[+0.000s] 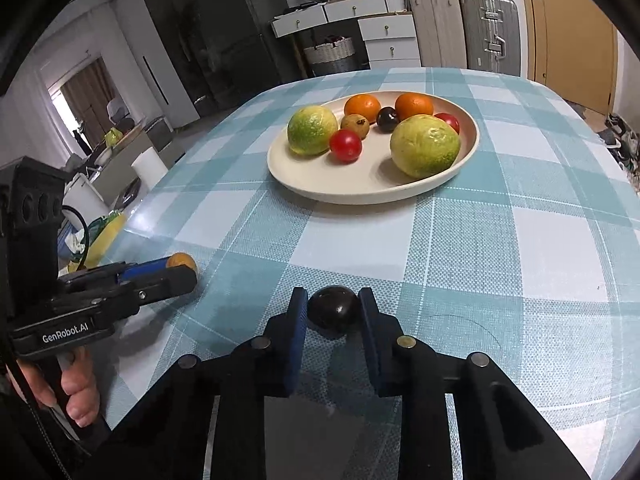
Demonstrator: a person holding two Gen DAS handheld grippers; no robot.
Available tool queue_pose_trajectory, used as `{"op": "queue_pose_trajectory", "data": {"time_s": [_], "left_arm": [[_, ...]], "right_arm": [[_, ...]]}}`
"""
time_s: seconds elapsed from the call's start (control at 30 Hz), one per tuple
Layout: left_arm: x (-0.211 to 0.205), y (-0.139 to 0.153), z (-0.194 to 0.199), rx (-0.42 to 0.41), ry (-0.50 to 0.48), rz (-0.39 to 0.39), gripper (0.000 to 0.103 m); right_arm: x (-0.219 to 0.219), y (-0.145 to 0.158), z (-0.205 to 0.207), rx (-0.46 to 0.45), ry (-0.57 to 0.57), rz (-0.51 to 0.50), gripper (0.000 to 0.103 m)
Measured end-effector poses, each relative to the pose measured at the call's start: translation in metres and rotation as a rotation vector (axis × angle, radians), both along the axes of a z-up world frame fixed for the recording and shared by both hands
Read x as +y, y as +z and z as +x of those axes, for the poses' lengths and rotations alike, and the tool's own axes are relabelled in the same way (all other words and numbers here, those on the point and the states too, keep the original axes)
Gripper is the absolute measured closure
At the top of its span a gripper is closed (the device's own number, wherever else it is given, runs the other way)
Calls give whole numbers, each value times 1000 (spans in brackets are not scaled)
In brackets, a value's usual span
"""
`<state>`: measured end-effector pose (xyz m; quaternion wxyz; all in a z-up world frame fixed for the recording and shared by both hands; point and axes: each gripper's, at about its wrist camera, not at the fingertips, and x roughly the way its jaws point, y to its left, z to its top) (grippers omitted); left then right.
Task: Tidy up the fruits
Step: 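Lift the brown fruit with the left tool while the right tool grasps the dark plum, then carry the brown fruit and plum onto the cream plate and open both tools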
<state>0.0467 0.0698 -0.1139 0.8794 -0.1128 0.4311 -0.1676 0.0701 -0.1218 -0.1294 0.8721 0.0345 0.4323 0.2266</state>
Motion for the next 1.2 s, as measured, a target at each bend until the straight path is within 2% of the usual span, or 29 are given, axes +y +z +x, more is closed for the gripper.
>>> {"op": "queue_pose_trajectory", "data": {"time_s": [0.33,0.57,0.7,0.9,1.03,1.2], "left_arm": [[-7,17,12,-27,2,-1,81],[-22,37,35,-61,-23,26,81],[-26,45,58,-49,-19,-4,81],[-38,66,93,-73,-20,9,81],[-46,81,119,-98,-28,27,81],[-58,91,161,-88,-58,27,81]], "right_arm": [[-2,21,0,-38,27,50,77],[-7,41,17,-74,45,96,77],[-9,55,32,-95,51,125,77],[-14,64,57,-121,59,138,77],[-20,64,76,-117,51,149,77],[-23,58,98,-111,49,149,77]]}}
